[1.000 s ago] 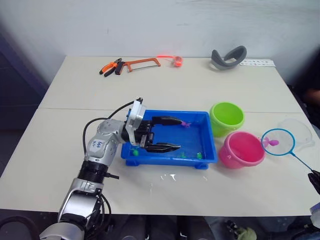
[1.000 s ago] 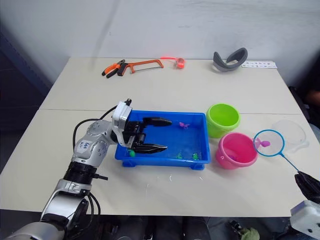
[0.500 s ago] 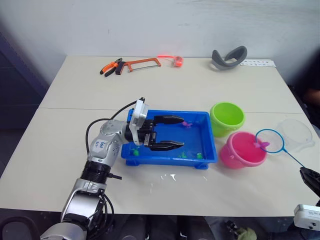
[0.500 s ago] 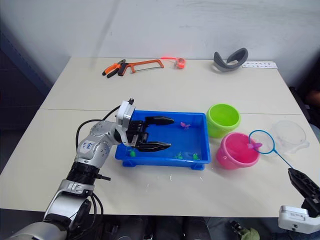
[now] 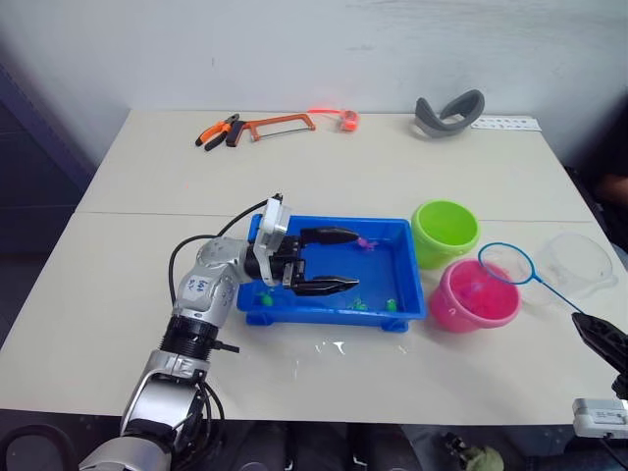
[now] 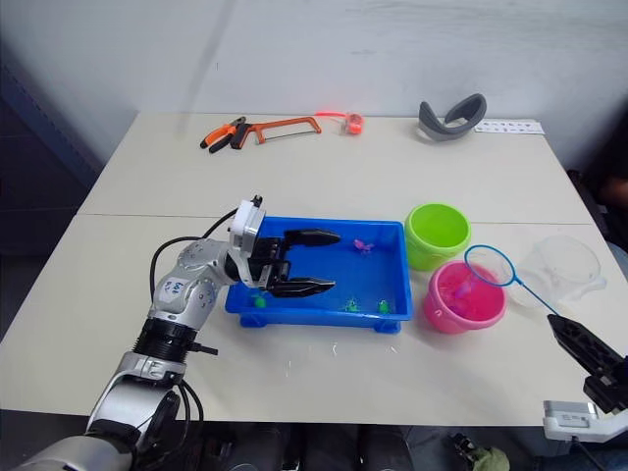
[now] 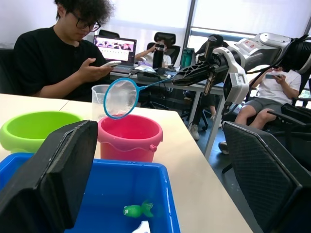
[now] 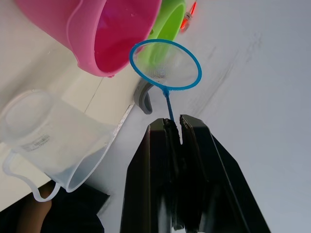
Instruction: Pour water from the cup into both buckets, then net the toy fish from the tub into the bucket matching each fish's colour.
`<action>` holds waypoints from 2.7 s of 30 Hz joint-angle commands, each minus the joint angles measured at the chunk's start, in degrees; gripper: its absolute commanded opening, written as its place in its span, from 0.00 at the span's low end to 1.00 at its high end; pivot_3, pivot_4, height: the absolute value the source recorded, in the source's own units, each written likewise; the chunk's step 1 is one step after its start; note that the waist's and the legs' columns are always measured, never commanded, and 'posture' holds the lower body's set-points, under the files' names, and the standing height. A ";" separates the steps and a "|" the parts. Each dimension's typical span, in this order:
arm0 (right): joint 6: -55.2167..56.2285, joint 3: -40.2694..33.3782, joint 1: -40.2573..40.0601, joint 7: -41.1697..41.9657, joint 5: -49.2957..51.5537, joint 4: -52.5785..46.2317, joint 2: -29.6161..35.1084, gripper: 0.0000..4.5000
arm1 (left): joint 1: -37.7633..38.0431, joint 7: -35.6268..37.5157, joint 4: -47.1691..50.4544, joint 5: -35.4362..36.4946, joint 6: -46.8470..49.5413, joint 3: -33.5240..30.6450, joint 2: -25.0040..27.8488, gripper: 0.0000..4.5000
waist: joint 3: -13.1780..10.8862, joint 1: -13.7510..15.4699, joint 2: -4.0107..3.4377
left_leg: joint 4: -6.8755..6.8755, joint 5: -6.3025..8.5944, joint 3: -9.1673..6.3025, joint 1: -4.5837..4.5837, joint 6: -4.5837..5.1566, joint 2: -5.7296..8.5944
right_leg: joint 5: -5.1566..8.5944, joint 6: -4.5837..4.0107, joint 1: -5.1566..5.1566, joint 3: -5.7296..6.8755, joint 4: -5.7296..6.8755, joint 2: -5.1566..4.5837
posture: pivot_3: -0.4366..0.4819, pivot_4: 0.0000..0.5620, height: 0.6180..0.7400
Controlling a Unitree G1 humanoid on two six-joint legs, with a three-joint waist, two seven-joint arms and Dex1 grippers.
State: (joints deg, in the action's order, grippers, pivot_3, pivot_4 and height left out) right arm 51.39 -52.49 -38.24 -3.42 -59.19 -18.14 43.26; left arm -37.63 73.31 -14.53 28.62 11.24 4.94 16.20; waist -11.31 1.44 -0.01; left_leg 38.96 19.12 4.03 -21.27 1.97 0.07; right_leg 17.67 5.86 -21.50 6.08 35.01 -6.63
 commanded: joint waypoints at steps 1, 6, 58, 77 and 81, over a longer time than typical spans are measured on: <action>-1.47 -0.75 -1.06 -1.03 -0.25 -1.71 0.49 0.00 | 0.05 0.25 0.63 0.09 -1.08 -1.02 0.38 0.99 | 0.00 -0.02 0.00 | 0.00 0.00 0.00 0.00 0.00 0.00 | 0.00 0.00 0.00 0.00 0.00 0.00 | 0.48 0.27 1.00; -3.96 -0.15 -1.45 0.41 4.44 -3.82 -1.63 0.00 | 0.60 -0.57 1.42 0.04 -1.10 -1.16 0.29 0.99 | 0.00 -0.01 0.00 | 0.00 0.00 0.00 0.01 0.00 0.00 | 0.00 0.00 0.01 -0.01 0.01 0.00 | 0.48 0.27 1.00; -100.06 55.48 52.33 26.95 86.14 -12.19 4.80 0.00 | 14.03 -9.48 15.69 2.42 1.97 -13.99 15.41 0.99 | -0.01 -0.13 0.02 | 0.11 0.04 -0.28 -0.33 0.29 0.17 | -0.07 0.05 -0.05 0.63 0.11 -0.76 | 0.48 0.27 1.00; -87.24 55.12 46.17 31.35 75.21 -13.75 2.64 0.00 | 13.61 -10.10 15.24 2.34 2.27 -12.23 14.55 0.99 | -0.01 -0.09 0.02 | 0.11 0.03 -0.27 -0.33 0.27 0.16 | -0.07 0.06 -0.04 0.62 0.11 -0.71 | 0.48 0.27 1.00; -82.63 54.40 43.68 33.03 73.40 -14.57 3.09 0.00 | 13.73 -10.02 15.36 2.40 2.42 -12.03 14.52 0.99 | -0.01 -0.05 0.02 | 0.11 0.03 -0.27 -0.33 0.27 0.16 | -0.07 0.06 -0.05 0.62 0.11 -0.71 | 0.48 0.27 1.00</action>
State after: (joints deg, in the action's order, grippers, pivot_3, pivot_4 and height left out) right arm -34.28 3.88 6.22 28.46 15.13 -29.71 45.98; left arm -23.50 63.33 -0.62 30.43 13.78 -6.81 30.46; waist -11.32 1.39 0.01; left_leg 39.06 19.15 3.75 -21.59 2.24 0.23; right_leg 17.60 5.93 -21.54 6.70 35.12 -7.33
